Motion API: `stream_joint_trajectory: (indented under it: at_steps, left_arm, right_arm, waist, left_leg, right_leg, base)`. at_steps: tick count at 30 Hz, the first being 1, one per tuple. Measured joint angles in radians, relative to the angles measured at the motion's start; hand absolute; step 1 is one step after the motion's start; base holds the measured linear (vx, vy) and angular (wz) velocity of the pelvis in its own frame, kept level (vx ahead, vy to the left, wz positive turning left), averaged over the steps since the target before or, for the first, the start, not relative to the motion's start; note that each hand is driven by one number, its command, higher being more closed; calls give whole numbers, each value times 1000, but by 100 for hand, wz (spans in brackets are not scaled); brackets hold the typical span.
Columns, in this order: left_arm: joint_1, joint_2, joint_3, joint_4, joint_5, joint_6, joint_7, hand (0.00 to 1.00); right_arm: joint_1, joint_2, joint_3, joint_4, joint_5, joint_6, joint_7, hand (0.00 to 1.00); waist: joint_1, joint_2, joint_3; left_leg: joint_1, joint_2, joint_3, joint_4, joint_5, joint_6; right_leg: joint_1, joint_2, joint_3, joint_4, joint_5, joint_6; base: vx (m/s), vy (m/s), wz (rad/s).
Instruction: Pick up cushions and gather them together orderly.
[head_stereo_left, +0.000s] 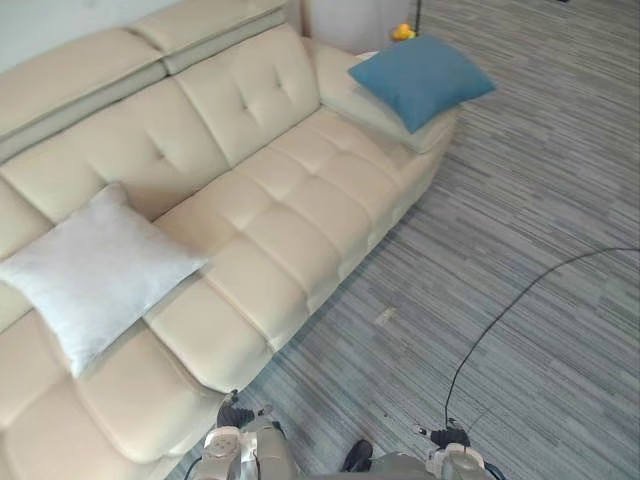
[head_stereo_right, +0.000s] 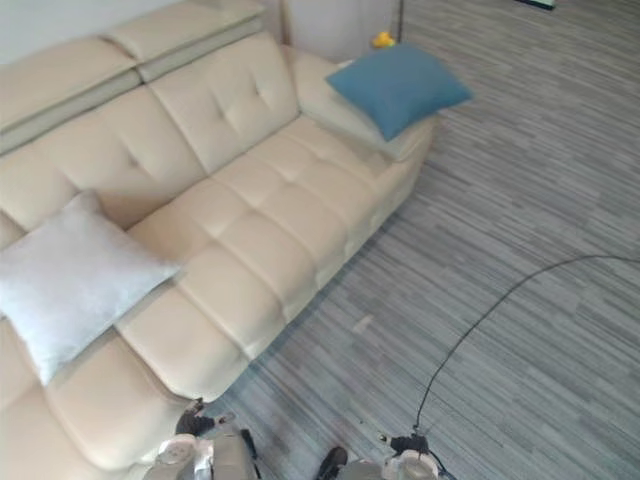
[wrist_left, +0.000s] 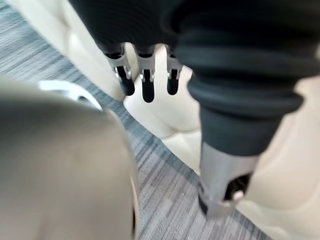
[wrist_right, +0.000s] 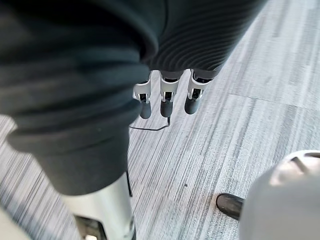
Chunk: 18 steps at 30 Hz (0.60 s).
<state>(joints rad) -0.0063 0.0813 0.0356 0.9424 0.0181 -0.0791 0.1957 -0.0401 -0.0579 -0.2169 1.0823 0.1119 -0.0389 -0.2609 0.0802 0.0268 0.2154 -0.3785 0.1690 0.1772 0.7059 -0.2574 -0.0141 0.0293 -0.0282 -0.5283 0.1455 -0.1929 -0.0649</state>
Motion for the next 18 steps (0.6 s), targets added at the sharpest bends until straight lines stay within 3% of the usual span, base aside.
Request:
stream_joint_trajectory:
  at_steps: [2,3,4,5,6,8,10,11,12,13,14,15,16,18]
  left_arm:
    - [-3,-17,15,-5,0,2,1,0]
    - [-4,-30,17,-9,0,4,1,0]
    - [-3,-36,16,-8,-2,3,-1,0]
    - [-7,-35,18,-8,-1,3,-1,0]
    - [-12,-25,18,-6,-1,10,-2,0]
    - [-13,-25,18,-7,-1,13,-2,0]
    - [-12,-22,13,-6,-1,17,-2,0]
    - [-3,-35,8,-4,-1,21,-1,0]
    - [11,-28,2,3,-2,23,-1,0]
    - [17,-14,-21,5,-3,26,0,0]
    - [17,-6,-34,7,-3,27,0,0]
    - [13,3,-48,17,-2,27,2,0]
    - [7,5,-52,17,-2,26,4,0]
    - [2,4,-55,17,-1,26,7,0]
  right_arm:
    - [0,16,-25,-8,8,0,-13,0]
    - [0,19,-46,-4,8,-1,-18,0]
    - [-1,25,-46,8,8,2,-19,0]
    - [-7,40,-47,6,8,3,-19,0]
    - [-2,70,-58,-18,8,1,-19,0]
    - [1,87,-58,-43,8,0,-17,0]
    - [-1,87,-59,-45,8,-2,-13,0]
    - [1,84,-58,-44,8,-6,-10,0]
    - [6,88,-58,-45,7,-8,-4,0]
    - [13,88,-61,-64,7,-2,4,0]
    - [13,84,-62,-71,7,-1,7,0]
    - [15,75,-66,-61,6,0,8,0]
    - [12,69,-68,-41,5,-1,8,0]
    - [6,64,-69,-40,5,0,9,0]
  waist:
    - [6,0,6]
    - [27,2,-1]
    - [44,7,-3]
    - [44,-11,-4]
    - [40,-46,-12]
    - [43,-64,-14]
    - [43,-62,-15]
    - [44,-36,-20]
    - [44,-34,-17]
    - [30,-36,-20]
    - [16,-34,-19]
    - [3,-40,-22]
    - [3,-40,-24]
    - [1,-37,-23]
  left_leg:
    - [-6,-73,-59,-155,14,-18]
    - [9,-122,-145,-300,54,-50]
    - [35,-145,-197,-349,174,0]
    - [40,-148,-178,-344,170,9]
    - [59,-149,-126,-346,149,23]
    - [82,-150,-73,-330,128,39]
    - [128,-143,-25,-322,94,51]
    - [188,-115,-3,-346,18,45]
    - [233,-106,30,-351,-2,38]
    - [275,-100,62,-354,-17,32]
    - [296,-97,68,-355,-26,31]
    - [346,-88,88,-382,-31,27]
    - [388,-76,106,-424,-32,22]
    - [417,-60,128,-459,-30,7]
  right_leg:
    - [11,6,45,-11,3,10]
    - [9,9,87,-16,-2,21]
    - [9,22,145,-21,-9,41]
    - [14,16,169,-23,-11,51]
    - [27,-8,192,-32,-12,65]
    - [35,-28,227,-25,-13,83]
    - [33,-45,263,27,-8,105]
    - [-36,-56,276,213,-30,146]
    - [-120,-94,264,422,-32,175]
    - [-189,-146,213,591,-34,167]
    - [-208,-174,170,644,-41,150]
    - [-223,-211,83,643,-61,108]
    - [-239,-208,33,558,-71,93]
    - [-270,-183,23,437,-61,98]
  base:
    - [251,73,-81]
    - [290,114,-118]
    - [292,121,-121]
    - [442,115,-99]
    - [383,82,-66]
    - [359,93,-74]
    - [289,119,-96]
    - [168,102,-129]
    - [236,133,-138]
    - [144,59,-77]
    - [225,44,-40]
    - [333,-2,-33]
    - [344,-15,-42]
    - [271,-50,-38]
